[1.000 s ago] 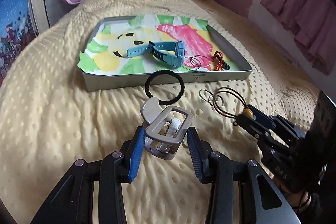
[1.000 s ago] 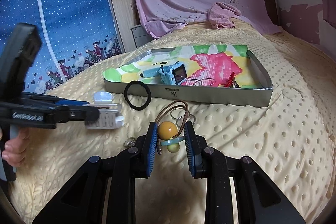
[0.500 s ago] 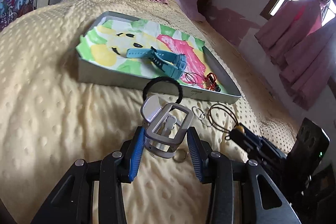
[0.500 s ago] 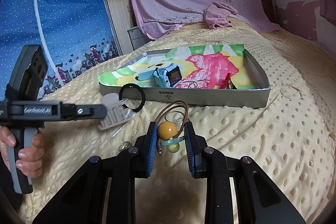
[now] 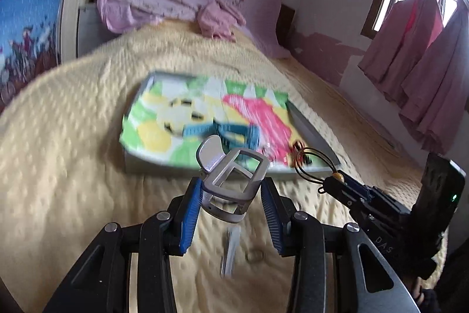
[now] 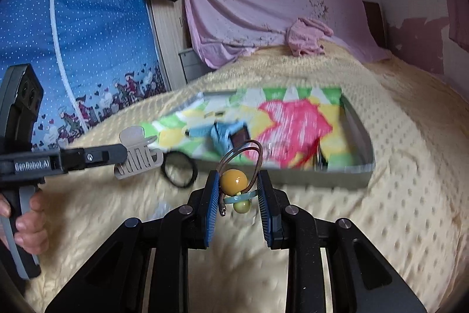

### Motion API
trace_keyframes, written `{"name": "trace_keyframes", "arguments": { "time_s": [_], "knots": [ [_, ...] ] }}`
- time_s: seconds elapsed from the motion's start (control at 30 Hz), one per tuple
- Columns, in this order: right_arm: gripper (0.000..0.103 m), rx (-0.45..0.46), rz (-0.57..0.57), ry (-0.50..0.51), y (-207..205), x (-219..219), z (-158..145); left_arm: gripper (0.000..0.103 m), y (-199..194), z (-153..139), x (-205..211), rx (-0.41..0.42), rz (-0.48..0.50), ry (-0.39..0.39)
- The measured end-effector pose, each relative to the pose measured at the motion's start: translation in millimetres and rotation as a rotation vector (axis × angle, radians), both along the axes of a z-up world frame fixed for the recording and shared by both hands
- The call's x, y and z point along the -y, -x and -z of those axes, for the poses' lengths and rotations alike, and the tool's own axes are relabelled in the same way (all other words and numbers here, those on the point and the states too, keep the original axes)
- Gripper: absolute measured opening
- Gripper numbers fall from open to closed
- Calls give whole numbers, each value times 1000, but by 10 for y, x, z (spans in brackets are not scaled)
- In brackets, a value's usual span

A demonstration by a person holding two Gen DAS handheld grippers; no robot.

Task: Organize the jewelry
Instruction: 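Carry the yellow-bead hair tie into the tray with the right tool while the left tool holds the buckle, then open the right tool over the tray while the left tool releases the white buckle there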

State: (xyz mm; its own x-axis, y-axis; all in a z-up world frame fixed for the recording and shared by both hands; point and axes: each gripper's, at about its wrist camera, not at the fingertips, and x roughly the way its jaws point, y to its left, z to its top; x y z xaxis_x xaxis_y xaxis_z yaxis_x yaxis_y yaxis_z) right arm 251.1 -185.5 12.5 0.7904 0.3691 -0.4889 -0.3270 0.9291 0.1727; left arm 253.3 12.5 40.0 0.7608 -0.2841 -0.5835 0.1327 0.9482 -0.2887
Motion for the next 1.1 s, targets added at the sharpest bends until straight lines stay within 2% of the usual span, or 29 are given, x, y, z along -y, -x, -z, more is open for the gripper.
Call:
{"name": "trace_keyframes", "arguments": {
  "time_s": [0.17, 0.23, 0.47, 0.53, 0.7, 0.8, 0.87, 0.93, 1.0, 1.1],
  "knots": [
    [23, 34, 4, -15, -307, -67, -147, 39, -297, -55, 61, 55, -66, -72],
    [23, 29, 17, -22, -461, -105, -159, 39, -481, -24, 81, 40, -98, -119],
    [23, -107, 90, -10, -954, -184, 66, 39, -898, 162, 91, -15, -114, -122],
    [23, -138, 93, -13, -1012, -180, 145, 39, -945, 230, 103, -41, -109, -119],
    [24, -190, 91, 12, -1094, -200, 296, 40, -922, 315, 97, -48, -107, -102],
    [24, -191, 91, 28, -1090, -223, 323, 40, -909, 351, 73, -61, -111, -99],
    [24, -192, 89, 36, -1080, -231, 329, 44, -905, 378, 46, -79, -122, -96],
    [25, -185, 91, 43, -1053, -230, 317, 61, -873, 380, 14, -74, -136, -85],
    [33, -176, 96, 40, -1015, -208, 297, 66, -817, 357, -10, -51, -154, -82],
    [37, -146, 115, 34, -924, -143, 245, 68, -715, 306, -11, -29, -157, -80]
  ]
}}
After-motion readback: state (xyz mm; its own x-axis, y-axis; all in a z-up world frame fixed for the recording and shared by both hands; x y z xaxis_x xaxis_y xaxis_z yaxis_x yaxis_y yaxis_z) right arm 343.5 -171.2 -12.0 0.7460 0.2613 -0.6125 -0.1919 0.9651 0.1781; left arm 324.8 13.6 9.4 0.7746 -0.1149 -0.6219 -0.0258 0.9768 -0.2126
